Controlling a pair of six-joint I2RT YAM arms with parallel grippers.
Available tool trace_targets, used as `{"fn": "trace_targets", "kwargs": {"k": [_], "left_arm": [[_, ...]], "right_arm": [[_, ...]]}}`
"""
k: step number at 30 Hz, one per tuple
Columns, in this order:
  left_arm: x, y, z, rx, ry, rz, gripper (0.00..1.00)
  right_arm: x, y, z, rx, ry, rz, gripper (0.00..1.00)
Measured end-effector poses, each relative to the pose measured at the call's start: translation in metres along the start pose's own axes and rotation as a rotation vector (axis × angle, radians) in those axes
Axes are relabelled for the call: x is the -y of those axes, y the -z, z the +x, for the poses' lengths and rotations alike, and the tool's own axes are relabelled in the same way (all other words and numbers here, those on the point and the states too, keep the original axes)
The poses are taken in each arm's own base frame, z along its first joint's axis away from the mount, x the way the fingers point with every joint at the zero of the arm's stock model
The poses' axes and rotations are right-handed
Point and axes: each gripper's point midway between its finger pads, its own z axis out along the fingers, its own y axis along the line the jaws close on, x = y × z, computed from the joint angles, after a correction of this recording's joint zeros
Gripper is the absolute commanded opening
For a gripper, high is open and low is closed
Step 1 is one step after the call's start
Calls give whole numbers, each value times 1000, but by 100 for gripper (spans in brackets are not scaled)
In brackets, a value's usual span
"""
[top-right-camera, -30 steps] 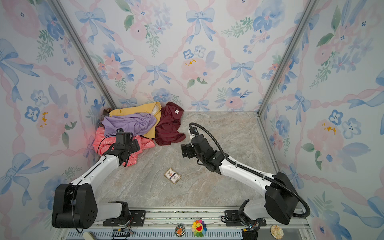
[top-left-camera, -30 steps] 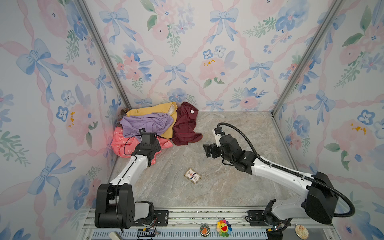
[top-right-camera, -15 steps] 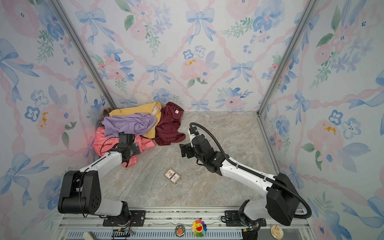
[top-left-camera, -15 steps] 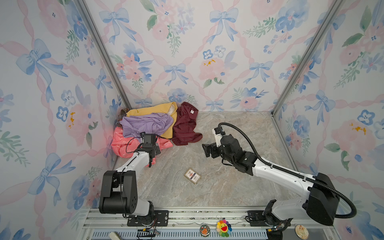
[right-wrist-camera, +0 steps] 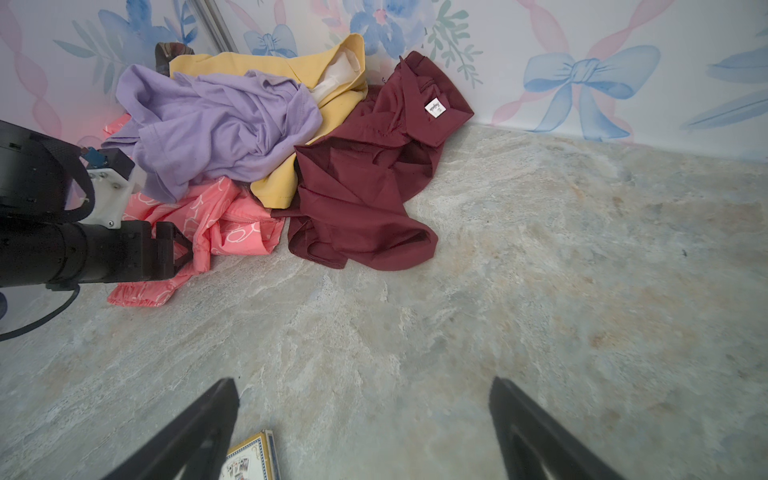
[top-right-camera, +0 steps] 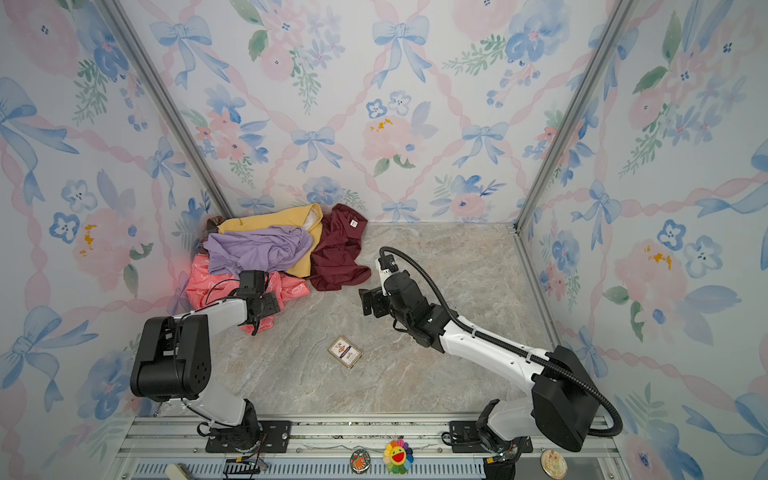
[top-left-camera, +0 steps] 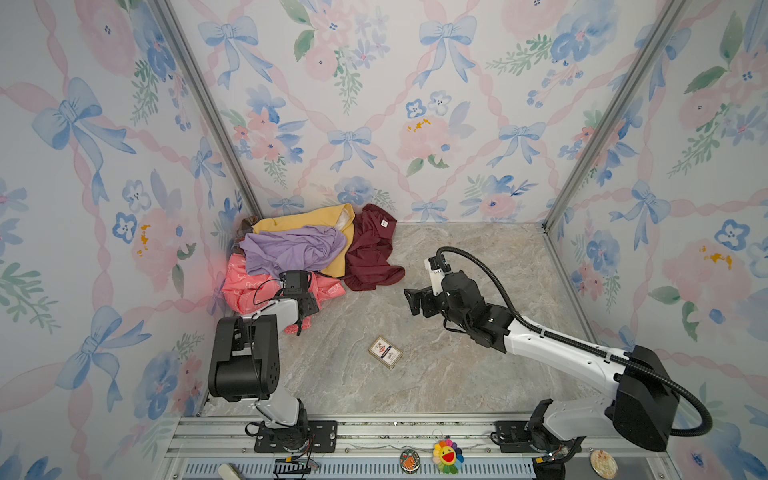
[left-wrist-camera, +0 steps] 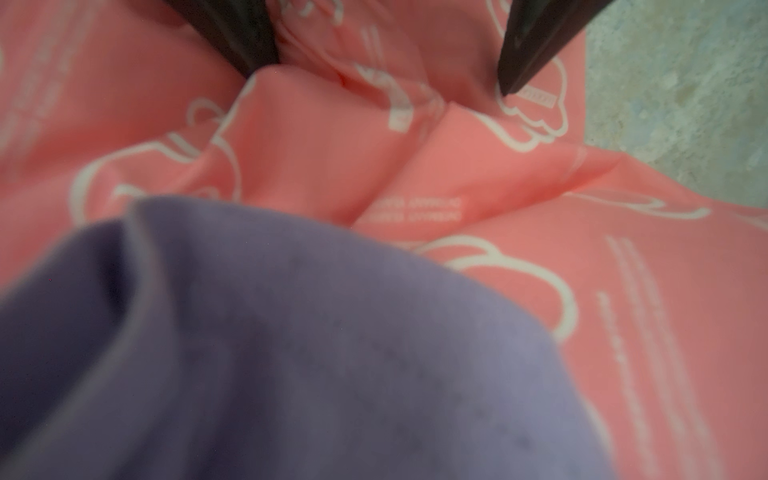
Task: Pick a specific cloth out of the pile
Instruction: 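Lower the left gripper into the pile and grasp the pink bear-print garment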
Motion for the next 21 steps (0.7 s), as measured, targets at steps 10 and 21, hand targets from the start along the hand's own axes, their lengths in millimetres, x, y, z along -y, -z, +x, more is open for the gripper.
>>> {"fn": "trace_targets", "kwargs": {"k": [10, 21], "left_arm": [[12, -10, -9, 13, -31, 35, 0], [4, 47, -42, 137, 2, 77, 0]], "right_arm": [[-1, 0, 1, -5, -1, -10, 97], [-2, 4, -20, 17, -4, -3, 97]]}}
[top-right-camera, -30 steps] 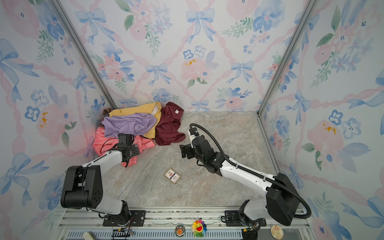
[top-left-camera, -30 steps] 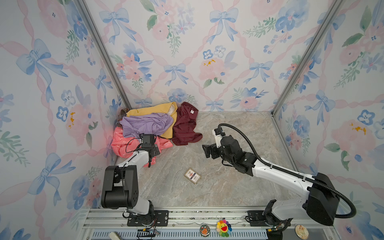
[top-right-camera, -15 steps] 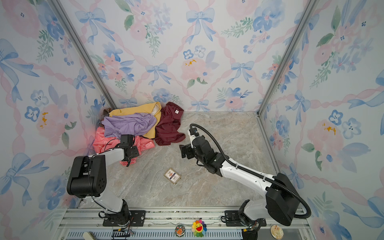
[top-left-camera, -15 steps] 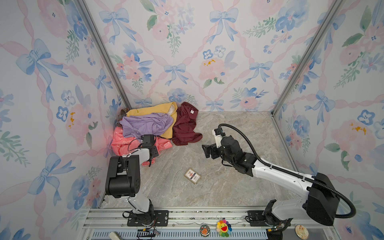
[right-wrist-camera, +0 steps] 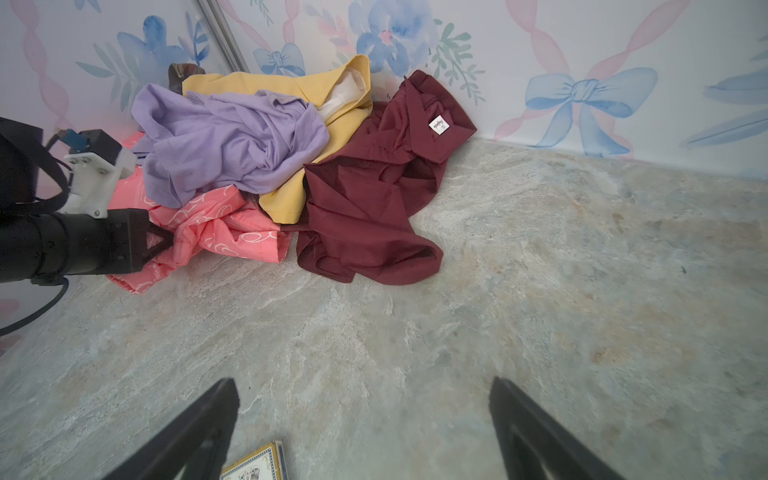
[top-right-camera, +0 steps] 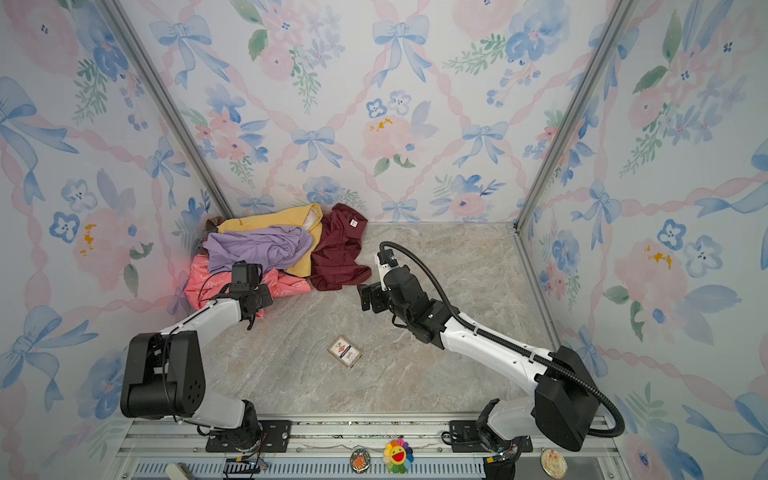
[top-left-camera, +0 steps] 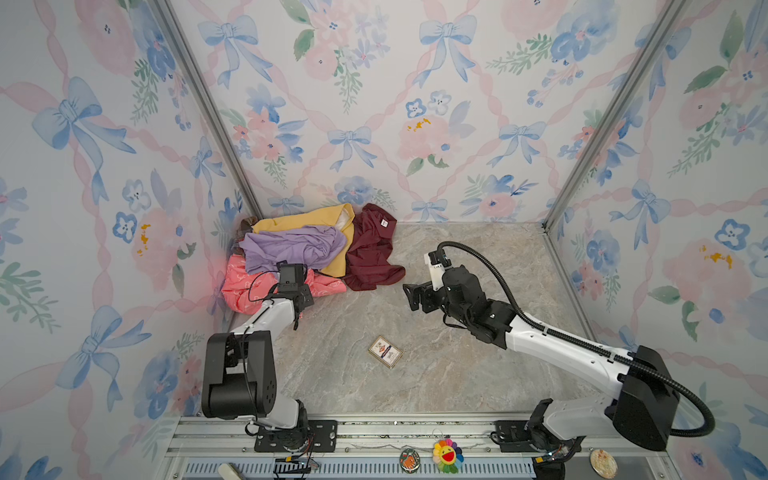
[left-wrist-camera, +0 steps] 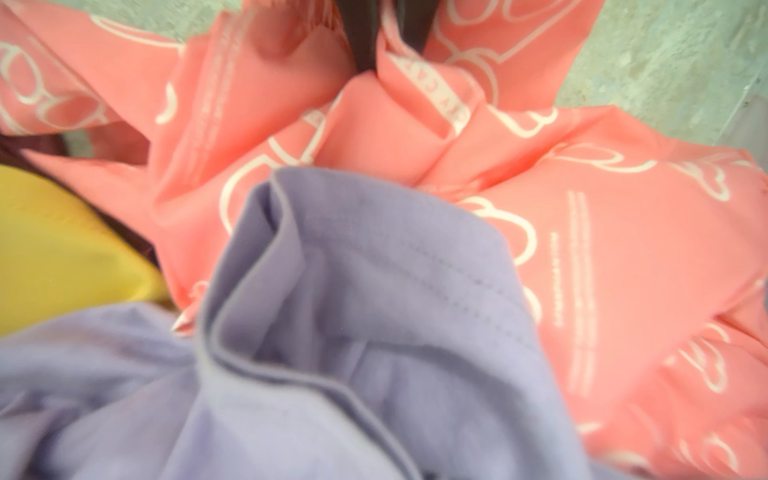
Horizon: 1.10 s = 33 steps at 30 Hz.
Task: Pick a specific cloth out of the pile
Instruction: 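Lower the left gripper into the pile and grasp the pink bear-print garment, then lift the pink garment with the left gripper while the right gripper grasps it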
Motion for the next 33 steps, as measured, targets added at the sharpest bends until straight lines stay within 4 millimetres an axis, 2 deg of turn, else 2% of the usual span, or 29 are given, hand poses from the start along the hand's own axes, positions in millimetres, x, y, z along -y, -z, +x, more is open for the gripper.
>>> {"fn": "trace_targets", "kwargs": {"k": [5, 10, 17, 24, 29, 33], "left_arm": [[3, 36, -32, 87, 29, 50, 0], [14, 72, -73, 169, 60, 120, 0], [52, 149, -142, 339, 66, 255, 0], [74, 232, -202, 497, 87, 377, 0], [98, 282, -232, 586, 84, 482, 0], [116, 302, -241, 611, 75, 547, 0]], "right_arm": [[0, 3, -10, 11, 4, 10, 97], [-2, 7, -21, 26, 11, 9, 97], [-5, 15, -55, 91, 12, 1, 97], [-8, 19, -77, 142, 12, -32, 97], [-34, 25, -98, 233, 1, -172, 97], [-70, 21, -108, 324, -2, -299, 97]]}}
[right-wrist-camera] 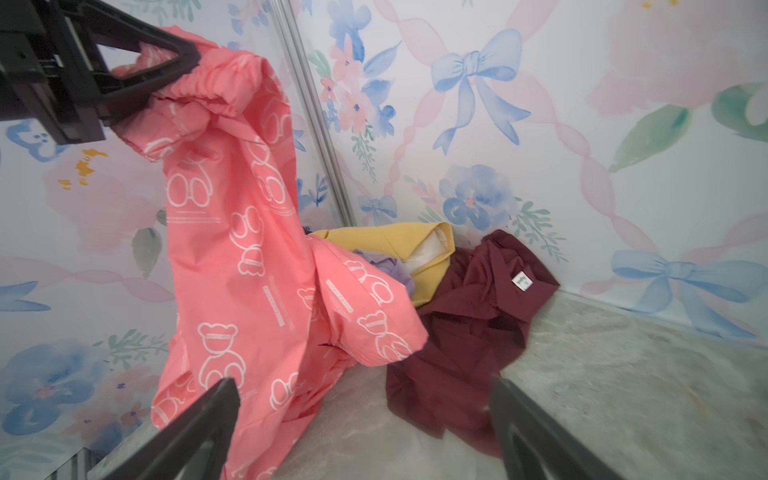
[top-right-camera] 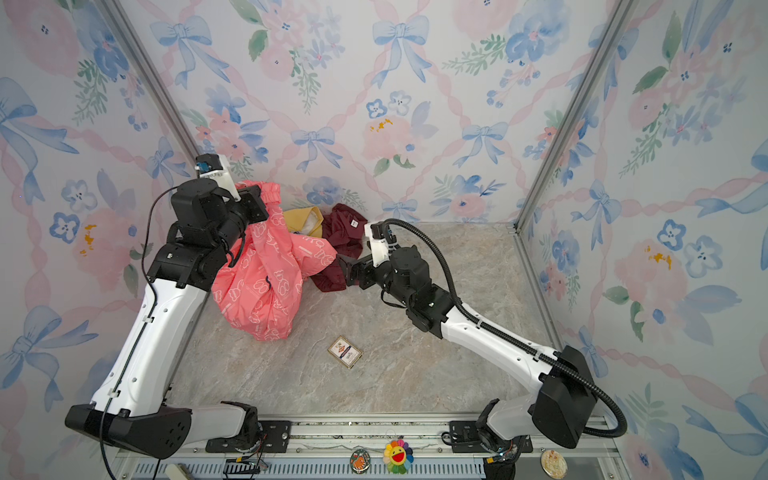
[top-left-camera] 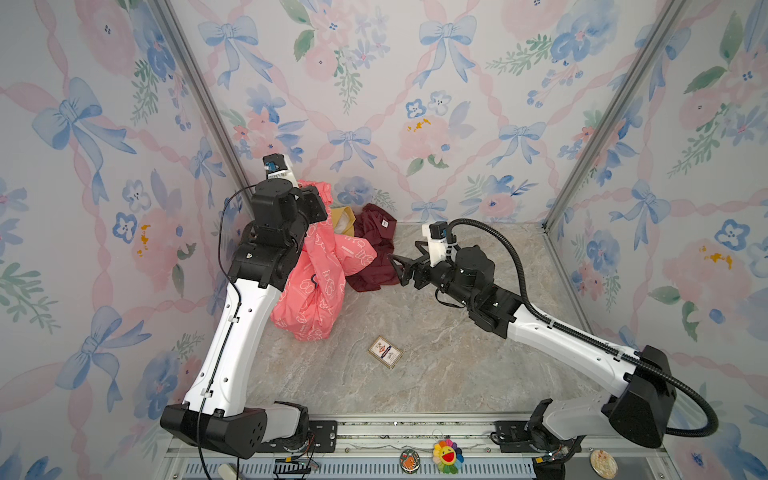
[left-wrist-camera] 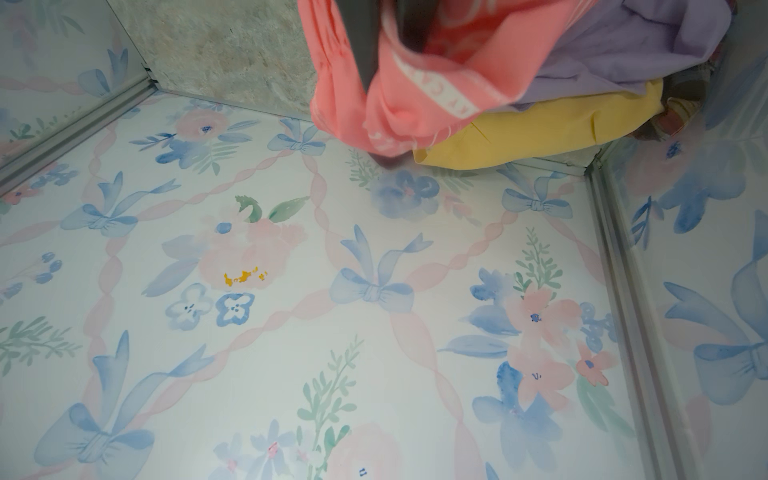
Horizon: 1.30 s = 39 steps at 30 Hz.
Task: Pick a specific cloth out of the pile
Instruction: 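Lift the pink garment with the left gripper while the right gripper grasps it, then carry the pink garment from the pile with the right gripper while the left releases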
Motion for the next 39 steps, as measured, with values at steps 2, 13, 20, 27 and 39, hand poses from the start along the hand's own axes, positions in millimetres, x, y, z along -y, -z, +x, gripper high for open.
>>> {"fn": "trace_targets", "kwargs": {"k": [2, 13, 20, 27, 39], "left_arm": [[9, -1, -1, -1, 3, 22, 0], [50, 3, 1, -17, -6, 109, 0], [68, 11, 11, -31, -15, 144, 0], [52, 30, 8, -3, -17, 104, 0], [11, 33, -4, 45, -9, -1, 0]], "right_arm": [[-23, -16, 12, 19, 0, -66, 97], [-59, -117, 138, -57, -63, -138, 97], [-69, -166, 119, 87, -177, -167, 23], [-70, -172, 80, 200, -244, -203, 0], [-85, -111, -50, 299, -196, -248, 0]]}}
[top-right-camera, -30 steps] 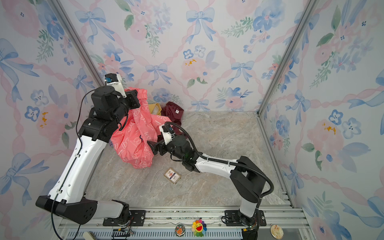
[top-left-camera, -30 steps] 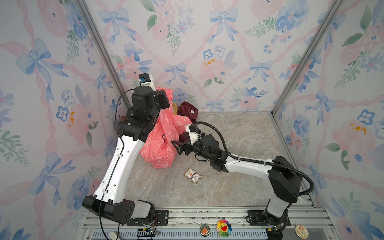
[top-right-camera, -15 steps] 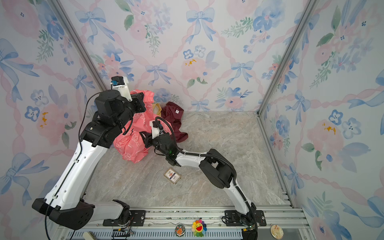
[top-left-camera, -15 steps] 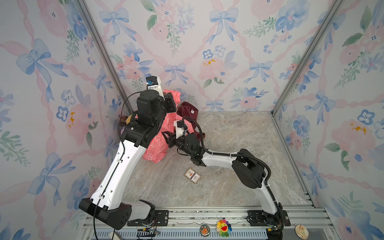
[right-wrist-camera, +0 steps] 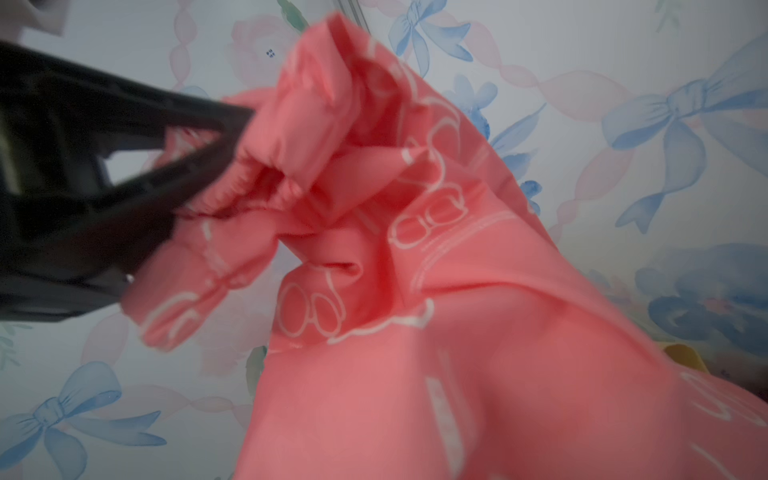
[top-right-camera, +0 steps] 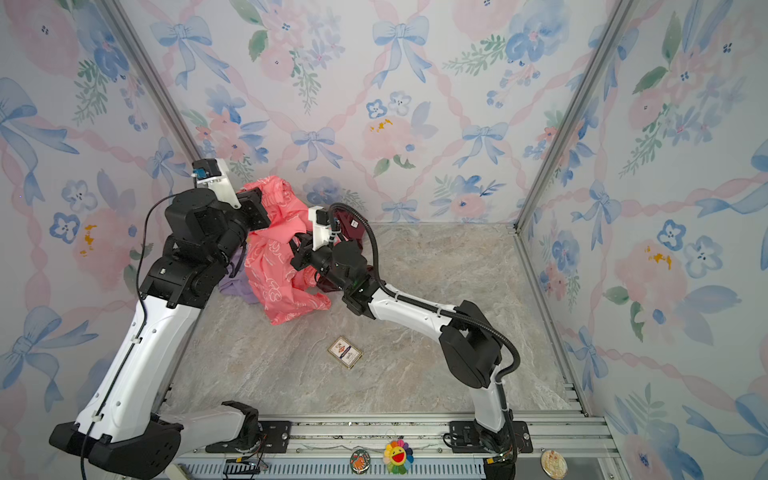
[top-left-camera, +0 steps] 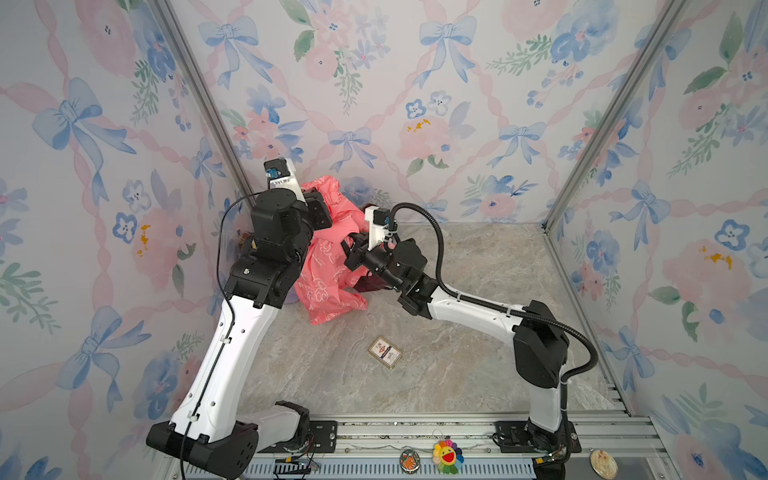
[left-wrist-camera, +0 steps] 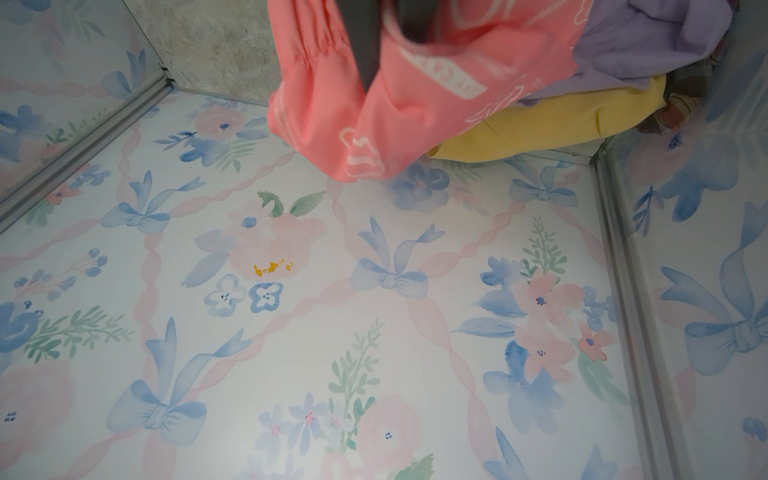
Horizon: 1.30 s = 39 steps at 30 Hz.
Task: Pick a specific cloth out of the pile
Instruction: 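Carry the pink garment from the pile with the right gripper while the left releases, then lower the pink garment onto the open floor with the right gripper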
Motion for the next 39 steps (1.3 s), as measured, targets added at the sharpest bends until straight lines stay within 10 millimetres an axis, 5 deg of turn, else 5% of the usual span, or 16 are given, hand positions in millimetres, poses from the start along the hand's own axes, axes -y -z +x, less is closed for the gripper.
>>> {"fn": "trace_targets", "kwargs": {"k": [4, 9, 13, 17, 23, 30, 34, 39], "left_arm": [[-4, -1, -1, 4, 1, -11, 0], [-1, -9, 3, -6, 0, 3, 0], [11, -26, 21, -55, -11, 38, 0], [44, -44, 55, -134, -34, 130, 10], [102, -55, 105, -232, -85, 279, 49], [154, -48, 141, -280, -152, 425, 78], [170, -41, 172, -316, -185, 489, 86], [174, -37, 216, -385, -225, 509, 90]], "right_arm": [[-21, 7, -61, 61, 39, -24, 0], [-9, 17, -105, 67, 83, 26, 0], [30, 35, -135, 39, 123, 128, 0], [78, 62, -168, 18, 148, 252, 0], [136, 120, -225, 43, 190, 430, 0], [190, 194, -297, 133, 246, 615, 0], [225, 231, -308, 139, 247, 699, 0], [275, 271, -296, 107, 200, 810, 0]]}}
